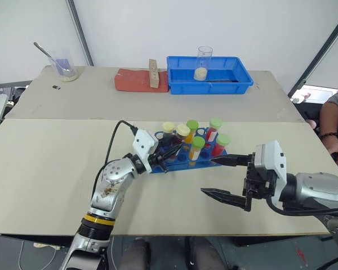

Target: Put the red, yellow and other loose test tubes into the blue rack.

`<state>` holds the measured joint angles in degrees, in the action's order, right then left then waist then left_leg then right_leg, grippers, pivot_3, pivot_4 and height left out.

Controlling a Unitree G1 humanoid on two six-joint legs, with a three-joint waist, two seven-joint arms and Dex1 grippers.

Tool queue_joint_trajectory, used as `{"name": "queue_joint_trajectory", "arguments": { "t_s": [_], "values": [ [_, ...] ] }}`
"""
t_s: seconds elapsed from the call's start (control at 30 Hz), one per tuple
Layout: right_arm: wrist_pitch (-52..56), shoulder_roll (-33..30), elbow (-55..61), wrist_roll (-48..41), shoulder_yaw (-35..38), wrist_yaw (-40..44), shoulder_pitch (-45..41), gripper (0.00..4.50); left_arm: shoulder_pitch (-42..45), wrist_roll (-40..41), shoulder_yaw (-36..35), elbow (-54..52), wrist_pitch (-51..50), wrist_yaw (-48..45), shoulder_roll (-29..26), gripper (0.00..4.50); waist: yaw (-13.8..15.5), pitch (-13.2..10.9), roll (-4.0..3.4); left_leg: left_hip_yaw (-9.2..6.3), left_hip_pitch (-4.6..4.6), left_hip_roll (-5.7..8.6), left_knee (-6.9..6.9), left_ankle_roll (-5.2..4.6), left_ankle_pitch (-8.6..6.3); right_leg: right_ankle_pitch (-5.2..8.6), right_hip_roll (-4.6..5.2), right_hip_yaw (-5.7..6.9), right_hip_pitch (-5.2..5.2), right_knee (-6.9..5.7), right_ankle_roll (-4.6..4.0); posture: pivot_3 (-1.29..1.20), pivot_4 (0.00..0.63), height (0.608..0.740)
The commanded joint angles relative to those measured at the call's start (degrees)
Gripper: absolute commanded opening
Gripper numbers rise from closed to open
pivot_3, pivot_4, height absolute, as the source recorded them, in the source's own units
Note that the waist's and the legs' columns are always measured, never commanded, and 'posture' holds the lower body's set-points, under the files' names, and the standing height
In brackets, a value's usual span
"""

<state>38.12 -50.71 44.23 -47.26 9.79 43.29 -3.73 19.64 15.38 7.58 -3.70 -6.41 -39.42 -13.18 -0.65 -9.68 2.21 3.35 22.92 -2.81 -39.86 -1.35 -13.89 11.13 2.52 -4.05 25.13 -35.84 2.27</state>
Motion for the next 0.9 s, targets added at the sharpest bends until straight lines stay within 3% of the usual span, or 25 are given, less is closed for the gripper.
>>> {"name": "queue_joint_trajectory", "arguments": {
  "t_s": [0.03,0.8,0.9],
  "values": [
    [-1.4,0.4,1.5,0.6,0.7,-0.3,-0.4,4.5,-0.8,-1.1,0.5,0.0,1.4,0.8,0.5,0.85,0.0,0.0,0.0,0.0,0.0,0.0,0.0,0.0,0.0,0.0,0.0,0.0,0.0,0.0,0.0,0.0,0.15,0.729],
    [-0.8,2.2,1.0,1.3,0.6,-1.6,-2.0,4.5,-7.9,-3.9,0.3,-0.3,7.4,4.3,-0.3,0.85,-0.2,0.0,0.0,0.0,-0.02,-0.04,0.09,0.01,-0.01,0.05,-0.01,0.02,0.03,0.05,-0.06,0.0,0.15,0.729],
    [0.1,1.8,0.4,1.1,0.6,-1.8,-2.4,4.5,-8.1,-3.0,-0.2,-0.9,6.0,3.8,-1.5,2.31,-0.3,0.0,-0.01,0.01,-0.02,-0.04,0.1,0.01,-0.01,0.05,-0.01,0.01,0.04,0.05,-0.07,0.0,0.15,0.729]
  ]
}}
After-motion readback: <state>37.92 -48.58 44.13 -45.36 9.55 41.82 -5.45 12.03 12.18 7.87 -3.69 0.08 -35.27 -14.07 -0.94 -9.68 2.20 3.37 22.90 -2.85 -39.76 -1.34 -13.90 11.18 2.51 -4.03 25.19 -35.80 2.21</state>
